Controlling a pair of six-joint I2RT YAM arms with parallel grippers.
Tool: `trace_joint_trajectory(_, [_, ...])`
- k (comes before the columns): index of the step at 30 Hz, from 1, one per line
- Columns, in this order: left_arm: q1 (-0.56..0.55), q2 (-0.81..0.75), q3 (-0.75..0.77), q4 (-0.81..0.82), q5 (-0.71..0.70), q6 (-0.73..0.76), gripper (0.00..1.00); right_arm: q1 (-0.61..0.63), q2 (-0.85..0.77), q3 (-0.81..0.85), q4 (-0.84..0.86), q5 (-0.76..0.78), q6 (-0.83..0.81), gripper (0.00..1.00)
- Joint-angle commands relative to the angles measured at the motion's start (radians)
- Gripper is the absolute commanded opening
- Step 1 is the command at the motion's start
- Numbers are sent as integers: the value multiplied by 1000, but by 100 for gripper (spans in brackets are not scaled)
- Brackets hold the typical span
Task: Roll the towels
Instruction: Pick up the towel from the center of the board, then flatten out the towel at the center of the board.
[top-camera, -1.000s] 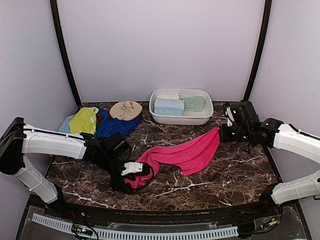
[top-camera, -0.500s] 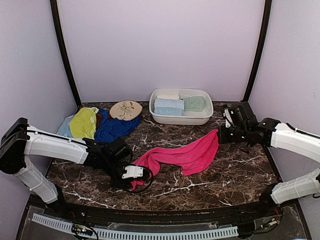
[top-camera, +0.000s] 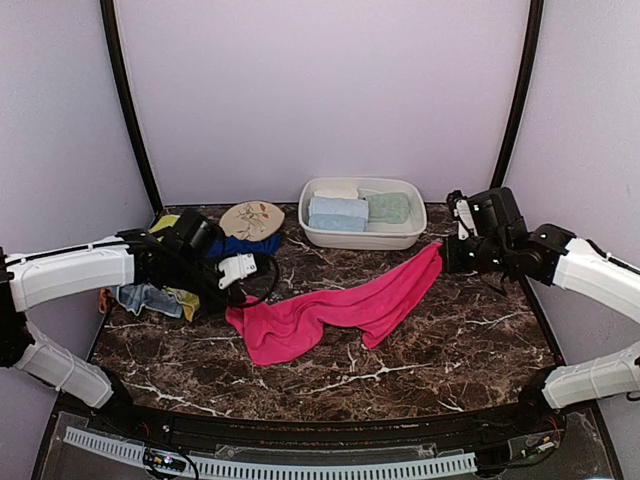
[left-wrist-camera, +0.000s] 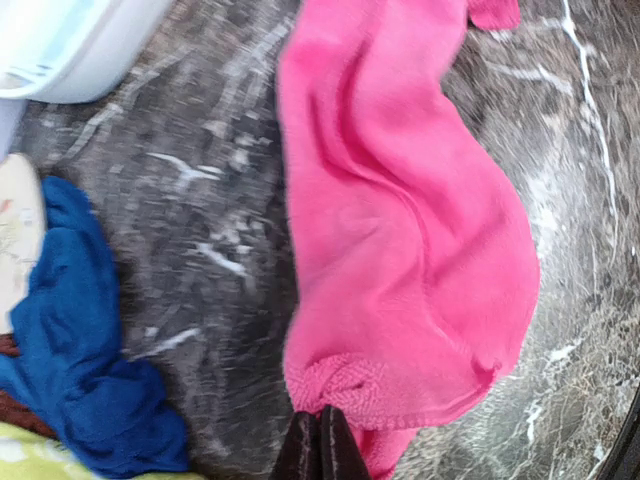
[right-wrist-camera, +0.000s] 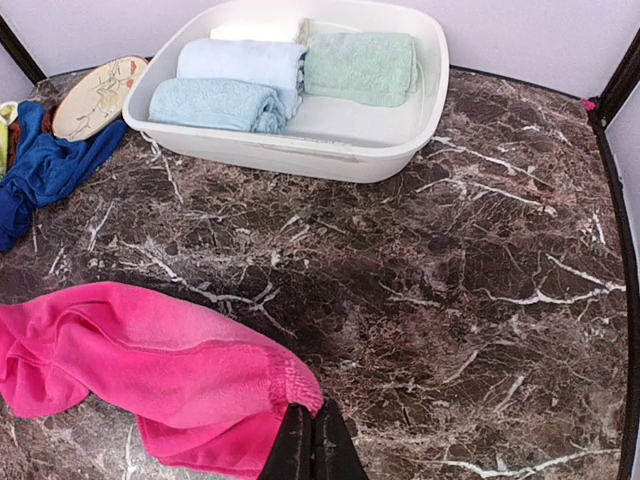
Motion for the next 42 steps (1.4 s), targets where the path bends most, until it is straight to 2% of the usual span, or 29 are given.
trace_joint_trajectory(1, [63,-135,82,-159,58,-10,0,-12,-46,53,-18,27,-24,0])
trace_joint_trajectory(7, [77,-243,126,-321,113,-17,0,-12,-113,91,-77,42,-41,0])
trace_joint_trajectory(11, [114,-283,178,-469,152,26,0,-12,-182,128,-161,34,-52,0])
trace_joint_trajectory(18, [116,-337,263,-704,186,91,0,-11,-292,217,-330,-9,-42,0])
trace_joint_trajectory(24, [116,-382,267,-788,199,121,0,-12,-300,271,-377,-17,-44,0])
trace_joint_trajectory(27, [116,-382,169,-710,180,118,0,-11,-251,223,-342,-18,-51,0])
trace_joint_trajectory(29, [116,-376,87,-577,148,94,0,-12,-203,165,-284,-18,-60,0])
trace_joint_trajectory(32, [118,-359,-47,-296,36,69,0,-14,-116,115,-182,-10,-81,0])
trace_joint_trajectory(36, [130,-259,-206,149,-225,98,1,-23,17,110,-90,8,-111,0])
trace_joint_trajectory(37, [141,-221,-211,206,-257,105,10,-27,42,111,-71,9,-118,0])
trace_joint_trajectory(39, [158,-156,-176,198,-247,122,39,-36,82,115,-39,6,-129,0])
trace_joint_trajectory(42, [162,-128,-121,54,-134,159,55,-48,112,115,-11,-14,-137,0])
